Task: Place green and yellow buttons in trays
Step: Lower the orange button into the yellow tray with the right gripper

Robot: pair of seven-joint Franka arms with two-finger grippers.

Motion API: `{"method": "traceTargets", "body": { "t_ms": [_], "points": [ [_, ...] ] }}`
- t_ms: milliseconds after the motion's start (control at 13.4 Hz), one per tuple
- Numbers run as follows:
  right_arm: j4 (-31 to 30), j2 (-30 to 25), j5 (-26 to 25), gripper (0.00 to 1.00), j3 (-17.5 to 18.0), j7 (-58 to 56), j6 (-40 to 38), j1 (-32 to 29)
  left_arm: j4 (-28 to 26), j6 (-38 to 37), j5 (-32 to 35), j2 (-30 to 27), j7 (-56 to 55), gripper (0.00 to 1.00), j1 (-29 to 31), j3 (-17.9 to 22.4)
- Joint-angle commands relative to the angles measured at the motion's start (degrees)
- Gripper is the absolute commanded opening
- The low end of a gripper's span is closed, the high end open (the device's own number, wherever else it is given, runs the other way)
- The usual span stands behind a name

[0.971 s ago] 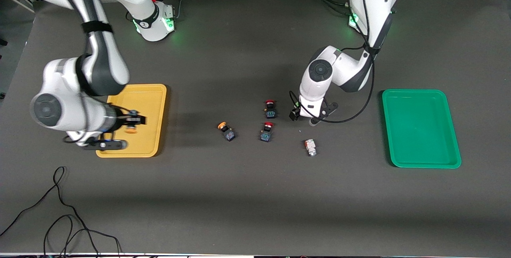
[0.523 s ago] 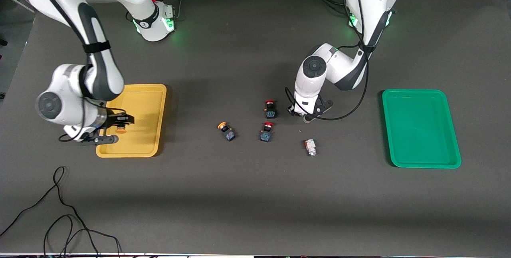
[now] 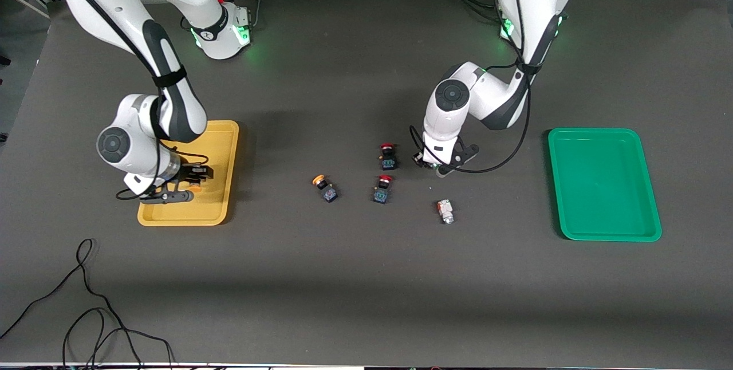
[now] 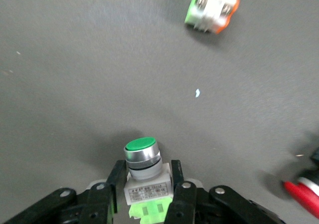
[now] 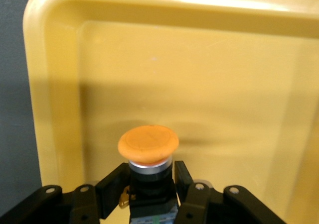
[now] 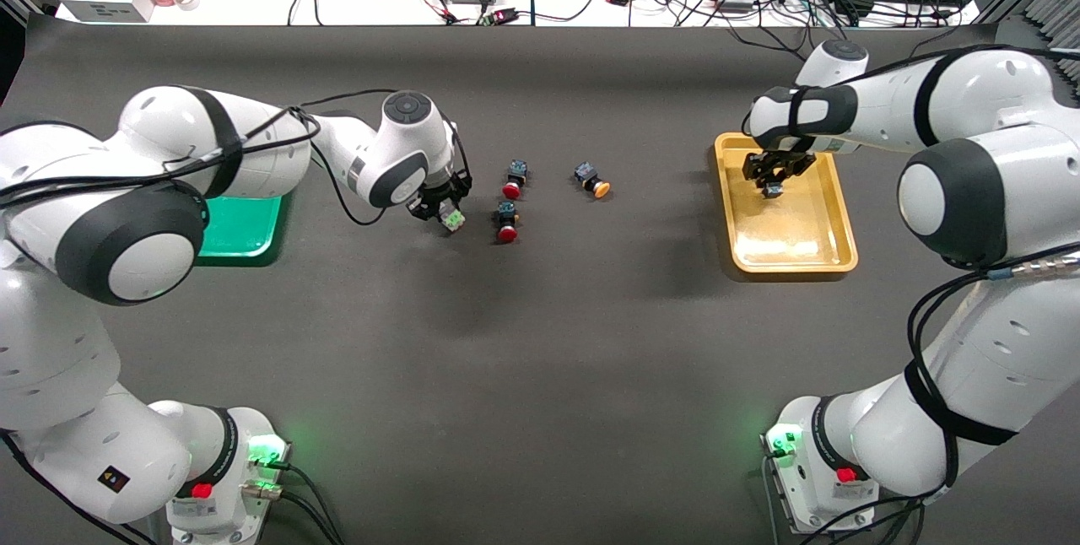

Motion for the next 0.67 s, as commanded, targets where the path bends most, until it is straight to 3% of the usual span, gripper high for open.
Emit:
{"method": "traceTargets", "body": {
  "t_ms": [0, 75, 224, 373, 598],
  "points": [
    [-0.3, -0.4, 1.7, 0.28, -0.5, -1.0, 0.6, 0.5, 0.1, -7.8, 1.2, -7.3, -0.9, 0.00, 0.0, 0.0],
    [-0.3, -0.5, 1.7, 0.57, -0.5, -1.0, 0.6, 0.5, 0.5, -10.6, 1.2, -9.3, -0.7, 0.00, 0.0, 0.0],
    [-0.3, -1.0, 1.7, 0.94, -0.5, -0.8, 0.1, 0.3, 2.3, -18.4, 1.2, -13.0, 2.2, 0.00, 0.5, 0.1],
    [0.6, -2.0, 1.8, 0.99, -0.6, -0.7, -2.8, 0.3, 2.6, -25.2, 1.2, -17.7, 11.5, 0.00, 5.0, 0.1],
    [7.6, -4.3, 2.1, 0.99, -0.7, 1.4, -15.2, 0.5, 2.5, -31.7, 0.5, -22.2, 32.9, 0.00, 16.2, 0.0]
  ]
}}
